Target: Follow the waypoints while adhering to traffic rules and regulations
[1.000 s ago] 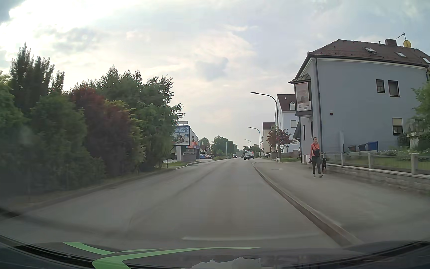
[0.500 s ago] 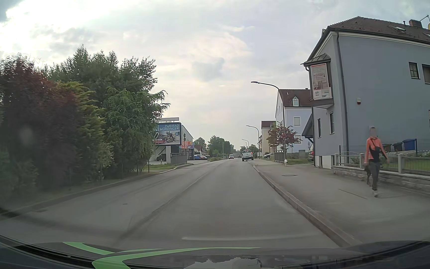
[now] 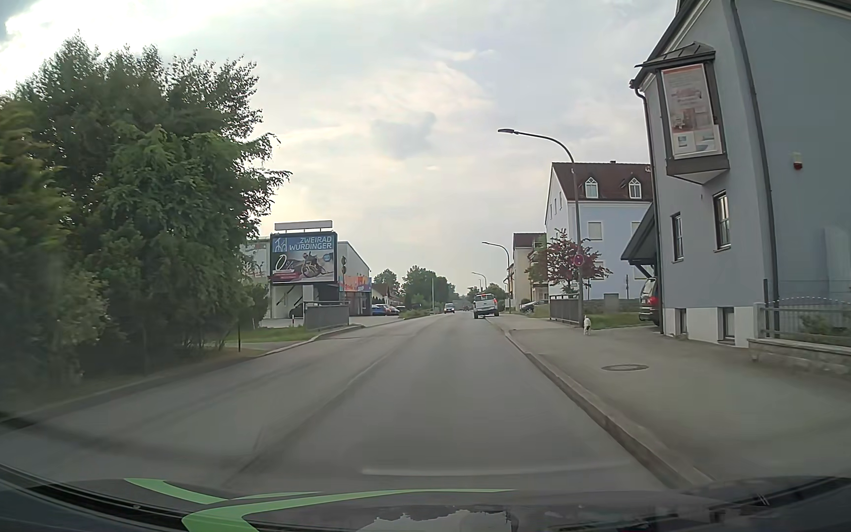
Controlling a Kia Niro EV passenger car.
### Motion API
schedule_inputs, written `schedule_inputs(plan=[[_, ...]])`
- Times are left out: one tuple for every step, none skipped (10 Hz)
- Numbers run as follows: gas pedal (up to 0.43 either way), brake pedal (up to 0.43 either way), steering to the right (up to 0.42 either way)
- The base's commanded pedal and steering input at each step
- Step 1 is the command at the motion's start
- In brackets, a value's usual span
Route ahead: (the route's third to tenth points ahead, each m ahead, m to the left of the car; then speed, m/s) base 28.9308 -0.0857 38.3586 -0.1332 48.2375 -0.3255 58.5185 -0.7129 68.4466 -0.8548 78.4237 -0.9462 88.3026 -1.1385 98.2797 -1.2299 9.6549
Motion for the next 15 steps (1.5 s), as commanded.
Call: schedule_inputs(plan=[[0.0,0.195,0.013],[0.0,0.207,0.012],[0.0,0.207,0.011],[0.0,0.207,0.011],[0.0,0.207,0.011],[0.0,0.213,0.011],[0.0,0.213,0.01],[0.0,0.207,0.01],[0.0,0.207,0.01],[0.0,0.195,0.01],[0.0,0.183,0.011],[0.0,0.183,0.01],[0.0,0.189,0.01],[0.0,0.189,0.009],[0.0,0.195,0.009]])
